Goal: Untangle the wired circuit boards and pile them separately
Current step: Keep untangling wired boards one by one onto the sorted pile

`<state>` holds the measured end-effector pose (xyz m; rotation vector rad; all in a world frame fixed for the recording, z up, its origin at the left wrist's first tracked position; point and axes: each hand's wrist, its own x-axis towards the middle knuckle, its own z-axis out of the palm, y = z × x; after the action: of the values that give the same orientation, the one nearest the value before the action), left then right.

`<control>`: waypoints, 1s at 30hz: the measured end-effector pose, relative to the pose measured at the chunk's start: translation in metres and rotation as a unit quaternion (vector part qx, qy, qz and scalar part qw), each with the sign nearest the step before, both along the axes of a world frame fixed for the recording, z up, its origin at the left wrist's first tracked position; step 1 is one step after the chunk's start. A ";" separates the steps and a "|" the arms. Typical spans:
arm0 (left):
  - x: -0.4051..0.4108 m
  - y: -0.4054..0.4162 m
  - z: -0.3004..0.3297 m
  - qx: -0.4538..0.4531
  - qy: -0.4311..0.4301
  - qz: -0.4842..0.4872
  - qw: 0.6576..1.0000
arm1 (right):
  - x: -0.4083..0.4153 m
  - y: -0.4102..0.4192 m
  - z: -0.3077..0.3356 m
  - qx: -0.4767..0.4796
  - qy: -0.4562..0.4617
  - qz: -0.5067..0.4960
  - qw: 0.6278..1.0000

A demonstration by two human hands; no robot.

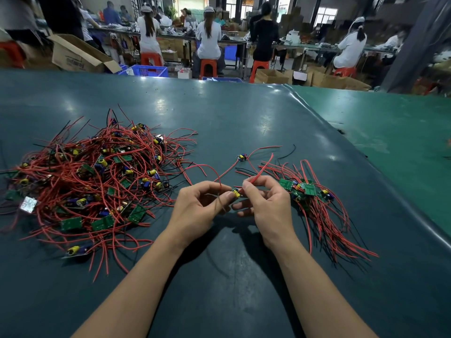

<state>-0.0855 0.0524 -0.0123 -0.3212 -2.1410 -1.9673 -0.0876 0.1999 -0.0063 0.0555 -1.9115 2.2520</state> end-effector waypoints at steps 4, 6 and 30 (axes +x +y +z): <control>0.003 0.002 0.002 -0.007 0.002 -0.044 0.999 | 0.000 -0.001 0.000 0.000 0.015 -0.033 0.999; 0.004 0.003 0.002 -0.031 0.005 -0.048 0.998 | 0.000 -0.001 0.000 -0.008 0.011 -0.042 0.999; 0.000 0.002 0.003 0.014 0.002 0.004 1.000 | -0.002 0.000 0.003 -0.005 0.055 -0.063 0.996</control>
<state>-0.0855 0.0546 -0.0096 -0.3108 -2.1073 -1.9868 -0.0894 0.1998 -0.0037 0.0541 -1.7948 2.1301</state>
